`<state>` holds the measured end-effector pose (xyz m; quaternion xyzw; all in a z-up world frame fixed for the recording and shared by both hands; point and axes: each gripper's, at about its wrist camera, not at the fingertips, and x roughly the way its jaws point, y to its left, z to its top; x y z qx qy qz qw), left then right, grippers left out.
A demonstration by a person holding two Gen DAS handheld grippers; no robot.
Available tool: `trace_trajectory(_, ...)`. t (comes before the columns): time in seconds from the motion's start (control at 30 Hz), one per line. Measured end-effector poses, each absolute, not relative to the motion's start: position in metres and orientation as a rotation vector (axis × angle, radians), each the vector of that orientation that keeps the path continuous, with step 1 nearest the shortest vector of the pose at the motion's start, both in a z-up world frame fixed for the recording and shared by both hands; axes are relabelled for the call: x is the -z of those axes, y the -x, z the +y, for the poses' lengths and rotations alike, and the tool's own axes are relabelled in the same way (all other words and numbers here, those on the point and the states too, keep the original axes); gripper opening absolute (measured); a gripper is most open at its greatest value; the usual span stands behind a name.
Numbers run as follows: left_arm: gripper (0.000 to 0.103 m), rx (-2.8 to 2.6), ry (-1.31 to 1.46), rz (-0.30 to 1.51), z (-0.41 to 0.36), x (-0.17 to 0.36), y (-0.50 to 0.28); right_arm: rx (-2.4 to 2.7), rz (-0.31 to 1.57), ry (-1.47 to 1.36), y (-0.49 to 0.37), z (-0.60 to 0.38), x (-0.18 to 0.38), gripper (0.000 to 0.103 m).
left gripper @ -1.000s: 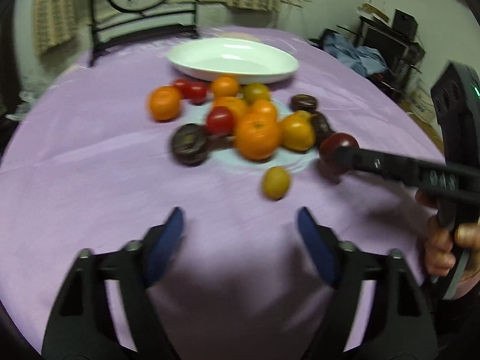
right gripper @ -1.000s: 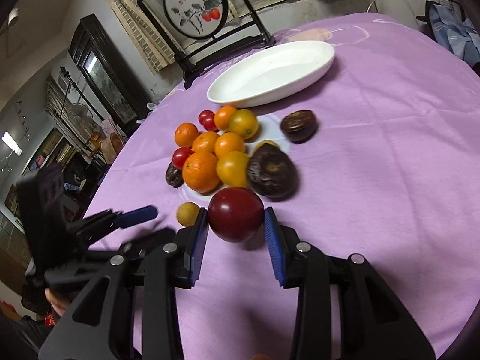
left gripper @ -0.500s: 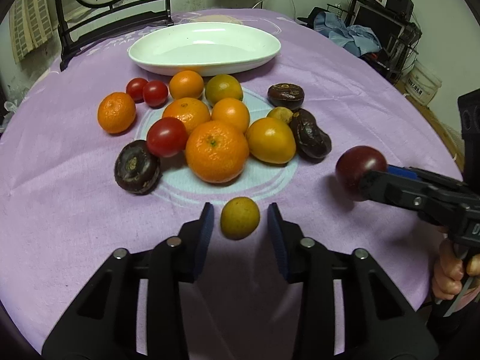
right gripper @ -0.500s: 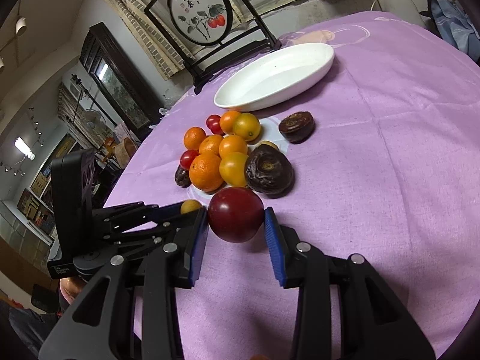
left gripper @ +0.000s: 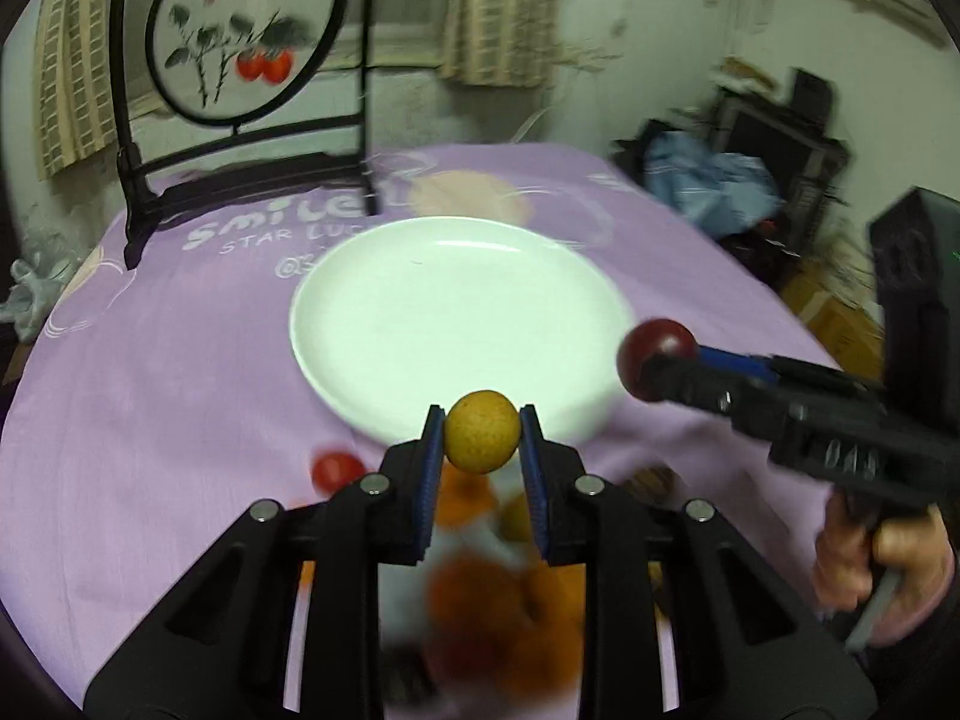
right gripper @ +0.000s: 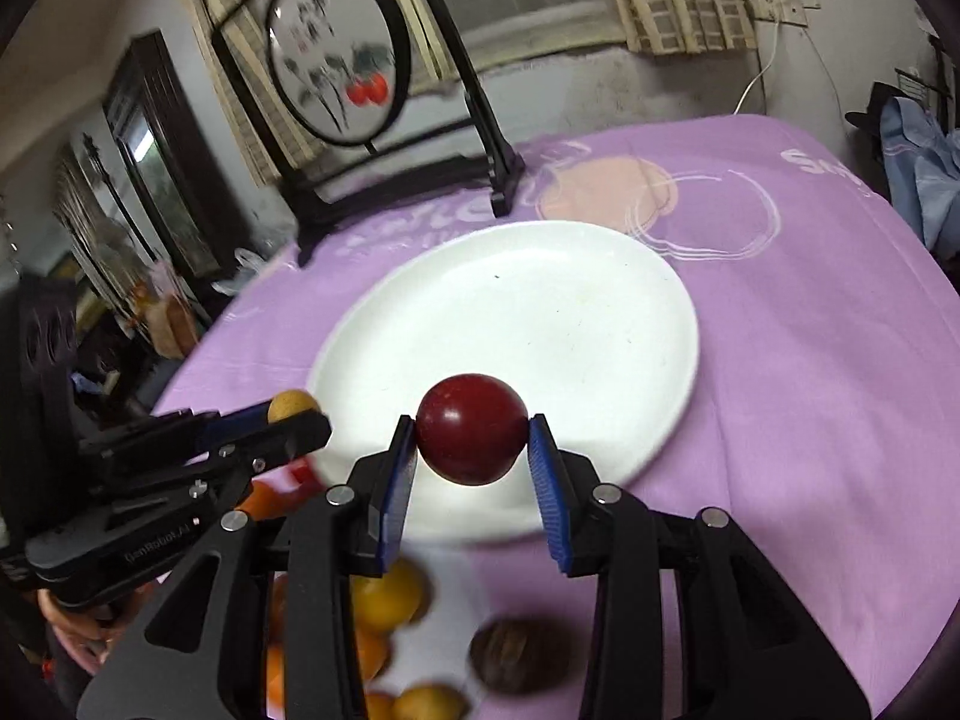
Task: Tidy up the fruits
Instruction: 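Carry both fruits over the white plate and open both grippers to release them, then grasp a dark brown fruit with the left gripper while the right gripper grasps another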
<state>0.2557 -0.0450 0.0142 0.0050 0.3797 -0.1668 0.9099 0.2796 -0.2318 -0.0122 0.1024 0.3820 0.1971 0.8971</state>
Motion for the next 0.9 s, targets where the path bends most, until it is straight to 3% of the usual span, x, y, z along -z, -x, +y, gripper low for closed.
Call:
trace_trajectory(0.13, 0.025, 0.319, 0.024, 0.853, -0.050, 0.003, -0.308, -0.412, 0.841, -0.192, -0.302, -0.226, 0.031, 0.040)
trace_trajectory(0.2, 0.029, 0.294, 0.020, 0.881, -0.051, 0.011, -0.323, -0.414, 0.850, -0.195, -0.299, -0.229, 0.031, 0.046)
trace_trajectory(0.23, 0.052, 0.289, 0.022, 0.884, -0.050, 0.013, -0.326, -0.409, 0.846, -0.200, -0.297, -0.231, 0.029, 0.053)
trace_trajectory(0.27, 0.059, 0.272, 0.021, 0.881, -0.048, 0.012, -0.326, -0.410, 0.835, -0.212, -0.292, -0.236, 0.025, 0.053)
trace_trajectory(0.33, 0.085, 0.225, 0.022, 0.849, -0.040, 0.007, -0.318, -0.439, 0.815, -0.227, -0.279, -0.242, 0.016, 0.053)
trace_trajectory(0.4, 0.091, 0.248, 0.063, 0.814, -0.028, -0.007, -0.304, -0.471, 0.820, -0.221, -0.265, -0.243, 0.011, 0.053)
trace_trajectory(0.6, 0.101, 0.276, 0.057, 0.734, 0.008, -0.026, -0.242, -0.672, 0.878, -0.251, -0.216, -0.256, 0.016, 0.053)
trace_trajectory(0.9, 0.101, 0.397, 0.053, 0.812, 0.056, 0.023, -0.168, -0.798, 0.948, -0.114, -0.166, -0.259, 0.032, 0.053)
